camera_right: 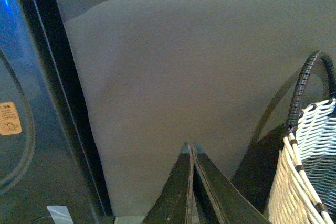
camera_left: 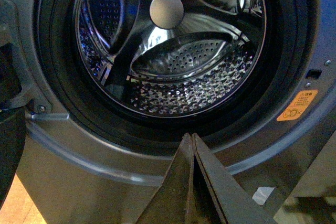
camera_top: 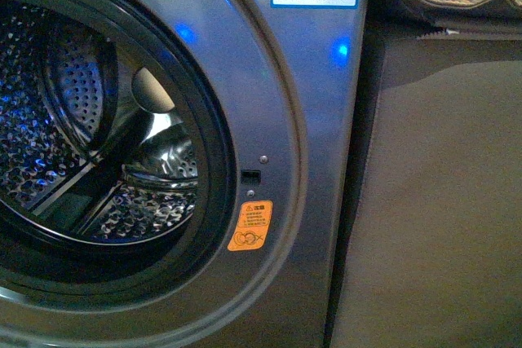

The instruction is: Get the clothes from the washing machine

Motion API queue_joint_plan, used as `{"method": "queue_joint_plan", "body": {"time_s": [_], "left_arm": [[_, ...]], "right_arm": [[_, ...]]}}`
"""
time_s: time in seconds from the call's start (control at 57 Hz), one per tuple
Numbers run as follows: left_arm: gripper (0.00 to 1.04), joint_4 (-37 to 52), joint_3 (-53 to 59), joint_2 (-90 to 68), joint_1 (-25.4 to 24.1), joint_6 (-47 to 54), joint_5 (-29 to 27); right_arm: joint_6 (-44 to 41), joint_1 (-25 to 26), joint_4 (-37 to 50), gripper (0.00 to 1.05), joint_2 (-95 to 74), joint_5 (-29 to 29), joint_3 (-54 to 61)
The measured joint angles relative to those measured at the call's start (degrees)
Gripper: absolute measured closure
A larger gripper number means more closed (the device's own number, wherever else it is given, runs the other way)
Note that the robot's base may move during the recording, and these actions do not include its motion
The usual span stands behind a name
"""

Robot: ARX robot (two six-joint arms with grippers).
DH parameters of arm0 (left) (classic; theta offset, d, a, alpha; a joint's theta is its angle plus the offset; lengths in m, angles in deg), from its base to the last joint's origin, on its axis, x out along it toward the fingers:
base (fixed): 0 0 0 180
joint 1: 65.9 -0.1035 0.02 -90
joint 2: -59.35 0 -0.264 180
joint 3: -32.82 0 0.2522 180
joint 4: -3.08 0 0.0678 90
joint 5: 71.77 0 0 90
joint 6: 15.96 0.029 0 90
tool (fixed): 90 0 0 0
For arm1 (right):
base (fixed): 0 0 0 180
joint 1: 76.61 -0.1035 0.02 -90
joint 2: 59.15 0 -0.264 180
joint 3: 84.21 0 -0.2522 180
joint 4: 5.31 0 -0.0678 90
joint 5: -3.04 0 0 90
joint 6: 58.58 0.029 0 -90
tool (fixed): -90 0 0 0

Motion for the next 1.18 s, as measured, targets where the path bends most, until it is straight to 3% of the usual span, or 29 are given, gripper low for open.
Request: {"method": "queue_joint_plan", "body": {"time_s": [0.105, 0.158, 0.421, 0.614, 1.105, 1.175], "left_arm": [[1.01, 0.0, 0.7, 0.7, 0.0, 0.0, 0.0], [1.01, 0.0, 2.0, 2.2, 0.0, 0.0, 0.0], [1.01, 0.0, 2.3, 2.9, 0.0, 0.1, 0.0], [1.01, 0.0, 2.3, 2.9, 0.0, 0.1, 0.0], [1.01, 0.0, 2.3, 2.9, 0.0, 0.1, 0.0], [0.92, 0.0, 2.3, 2.9, 0.0, 0.1, 0.0]], "right_arm": [[0.0, 0.0, 0.0, 1.02, 0.0, -0.1, 0.0], [-0.1, 0.0, 0.0, 0.97, 0.0, 0.0, 0.0], [-0.1, 0.0, 0.0, 0.51, 0.0, -0.1, 0.0], [0.0, 0.0, 0.0, 0.06, 0.0, 0.0, 0.0], [0.0, 0.0, 0.0, 0.07, 0.0, 0.0, 0.0], [0.0, 0.0, 0.0, 0.07, 0.0, 0.0, 0.0]]}}
